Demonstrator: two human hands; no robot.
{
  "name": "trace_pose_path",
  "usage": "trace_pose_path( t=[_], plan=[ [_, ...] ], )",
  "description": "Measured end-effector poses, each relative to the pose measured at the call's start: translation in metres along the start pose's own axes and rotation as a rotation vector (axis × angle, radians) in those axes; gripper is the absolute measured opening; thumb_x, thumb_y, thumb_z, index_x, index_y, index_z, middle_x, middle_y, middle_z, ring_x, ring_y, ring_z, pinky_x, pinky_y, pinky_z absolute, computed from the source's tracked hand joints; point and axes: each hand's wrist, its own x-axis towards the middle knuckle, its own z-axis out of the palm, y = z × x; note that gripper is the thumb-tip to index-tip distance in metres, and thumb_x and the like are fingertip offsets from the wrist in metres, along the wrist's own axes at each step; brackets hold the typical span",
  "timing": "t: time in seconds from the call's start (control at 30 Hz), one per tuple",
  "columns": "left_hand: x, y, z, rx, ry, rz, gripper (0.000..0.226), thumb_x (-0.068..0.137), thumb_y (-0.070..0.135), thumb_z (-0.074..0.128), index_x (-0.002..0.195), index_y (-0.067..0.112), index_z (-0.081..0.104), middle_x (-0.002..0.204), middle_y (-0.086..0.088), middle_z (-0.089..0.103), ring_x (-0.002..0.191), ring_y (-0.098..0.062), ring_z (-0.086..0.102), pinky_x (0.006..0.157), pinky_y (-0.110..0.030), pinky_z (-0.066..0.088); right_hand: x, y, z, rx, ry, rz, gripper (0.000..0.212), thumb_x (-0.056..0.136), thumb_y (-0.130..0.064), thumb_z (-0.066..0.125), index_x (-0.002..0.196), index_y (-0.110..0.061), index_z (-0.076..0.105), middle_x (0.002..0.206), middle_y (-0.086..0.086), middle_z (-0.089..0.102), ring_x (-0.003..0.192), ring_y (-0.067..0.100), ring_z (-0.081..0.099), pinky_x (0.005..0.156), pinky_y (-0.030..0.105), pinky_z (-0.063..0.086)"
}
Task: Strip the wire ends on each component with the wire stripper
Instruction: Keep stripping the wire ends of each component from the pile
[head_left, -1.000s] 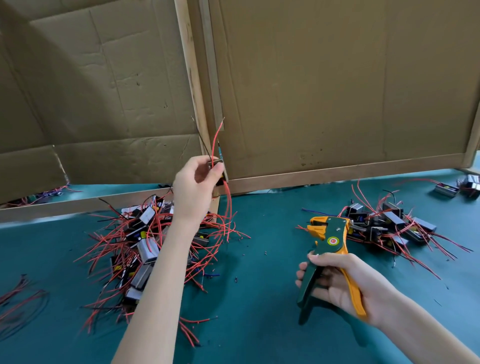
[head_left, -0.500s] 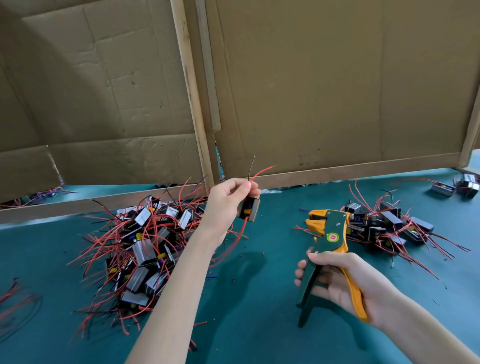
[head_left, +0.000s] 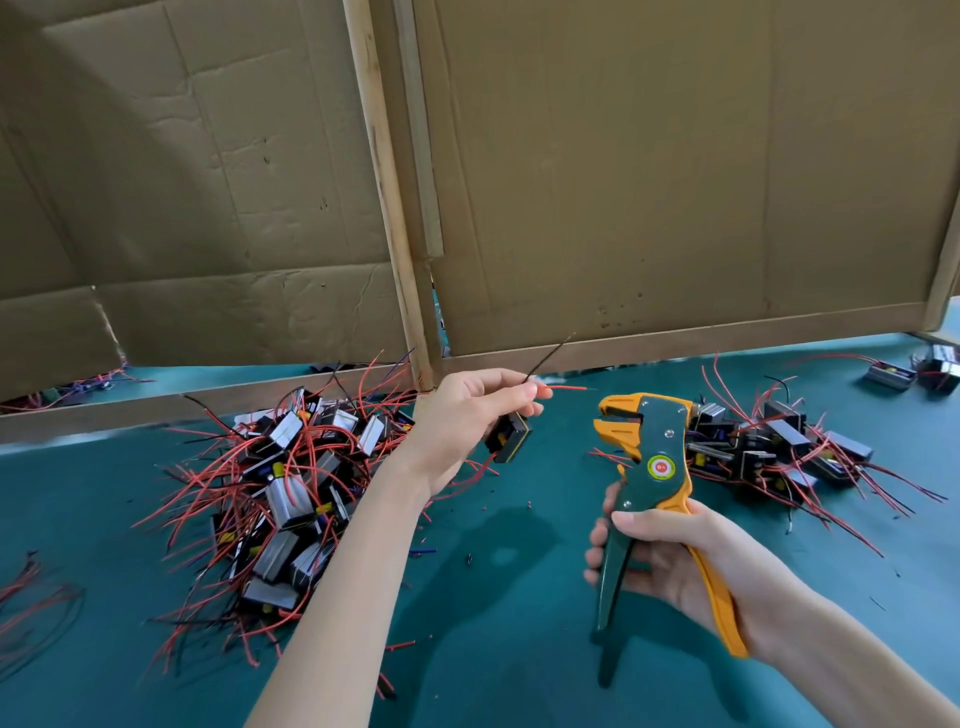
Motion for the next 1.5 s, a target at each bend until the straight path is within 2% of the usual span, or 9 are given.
trace_pose_path(
  t=[0.1, 0.2, 0.43, 0.6, 0.93, 1.03, 1.2, 1.3, 1.5],
  plan=[
    [-0.001, 0.002, 0.006, -0.006, -0.07, -0.014, 0.021, 0.089, 0.017, 0.062, 0.074, 0.022, 0.076, 0.068, 0.007, 0.065, 0.073, -0.008, 0.058, 0.066, -0.015, 0.044, -0.003, 0.0, 0.0, -0.03, -0.047, -0.042, 0.019, 0.067, -0.003, 0.072, 0.085, -0.005, 0.072, 0.083, 0.026, 0.062, 0.072, 0.039, 0.065, 0.067, 0.044, 0.058],
    [-0.002, 0.002, 0.016, 0.01, -0.023, -0.03, 0.011, 0.078, 0.03, 0.07, 0.07, 0.024, 0.074, 0.067, 0.001, 0.06, 0.069, -0.011, 0.05, 0.062, -0.019, 0.038, -0.005, -0.001, 0.001, -0.061, -0.09, -0.089, 0.022, 0.066, -0.005, 0.076, 0.087, -0.007, 0.073, 0.084, 0.026, 0.062, 0.074, 0.039, 0.065, 0.069, 0.045, 0.057],
    [-0.002, -0.003, 0.026, 0.002, -0.065, -0.044, 0.016, 0.082, 0.022, 0.072, 0.066, 0.027, 0.074, 0.062, 0.007, 0.057, 0.057, -0.004, 0.047, 0.053, -0.012, 0.039, -0.007, -0.001, 0.001, -0.1, -0.101, -0.147, 0.017, 0.069, -0.004, 0.071, 0.085, -0.008, 0.073, 0.084, 0.027, 0.063, 0.075, 0.041, 0.065, 0.069, 0.044, 0.056],
    [-0.003, -0.001, 0.025, -0.007, -0.082, -0.061, 0.007, 0.075, 0.028, 0.077, 0.068, 0.025, 0.074, 0.065, 0.001, 0.055, 0.069, -0.013, 0.046, 0.063, -0.022, 0.037, -0.007, -0.001, 0.0, -0.147, -0.146, -0.143, 0.039, 0.058, -0.017, 0.091, 0.089, -0.008, 0.071, 0.089, 0.028, 0.065, 0.08, 0.043, 0.066, 0.073, 0.045, 0.056],
    [-0.003, 0.0, 0.02, 0.002, -0.138, -0.061, 0.009, 0.07, 0.03, 0.073, 0.068, 0.022, 0.073, 0.064, 0.002, 0.052, 0.074, -0.018, 0.042, 0.07, -0.031, 0.032, -0.01, -0.001, 0.002, -0.263, -0.039, -0.108, 0.044, 0.051, -0.034, 0.095, 0.076, -0.011, 0.067, 0.067, 0.019, 0.059, 0.058, 0.034, 0.06, 0.057, 0.039, 0.053],
    [-0.004, 0.0, 0.02, -0.012, -0.16, -0.043, 0.009, 0.076, 0.028, 0.071, 0.072, 0.02, 0.069, 0.063, 0.004, 0.051, 0.072, -0.017, 0.043, 0.076, -0.035, 0.033, -0.013, 0.001, 0.007, -0.25, 0.011, -0.094, 0.035, 0.053, -0.03, 0.088, 0.069, -0.011, 0.064, 0.061, 0.018, 0.054, 0.05, 0.03, 0.055, 0.051, 0.036, 0.05],
    [-0.002, -0.002, 0.024, -0.293, -0.217, -0.094, 0.021, 0.099, 0.02, 0.047, 0.079, 0.013, 0.049, 0.061, 0.004, 0.039, 0.063, -0.015, 0.043, 0.087, -0.037, 0.039, -0.012, 0.006, 0.012, -0.269, 0.173, -0.12, 0.038, 0.057, -0.025, 0.088, 0.058, -0.014, 0.052, 0.053, 0.012, 0.046, 0.041, 0.024, 0.043, 0.041, 0.028, 0.04],
    [-0.003, -0.004, 0.027, -0.208, -0.235, -0.079, 0.019, 0.095, 0.023, 0.049, 0.077, 0.016, 0.051, 0.065, 0.004, 0.049, 0.066, -0.014, 0.047, 0.081, -0.033, 0.038, -0.01, 0.002, 0.012, -0.137, 0.086, -0.174, 0.03, 0.056, -0.007, 0.085, 0.073, -0.008, 0.06, 0.063, 0.019, 0.055, 0.051, 0.03, 0.056, 0.047, 0.034, 0.05],
    [-0.001, -0.002, 0.015, -0.136, -0.135, 0.005, 0.015, 0.082, 0.033, 0.06, 0.072, 0.028, 0.07, 0.071, 0.009, 0.062, 0.081, -0.011, 0.055, 0.079, -0.021, 0.043, -0.009, -0.007, 0.008, 0.012, 0.005, -0.268, 0.021, 0.058, -0.012, 0.077, 0.078, -0.006, 0.072, 0.077, 0.024, 0.061, 0.069, 0.037, 0.065, 0.063, 0.041, 0.057]
  ],
)
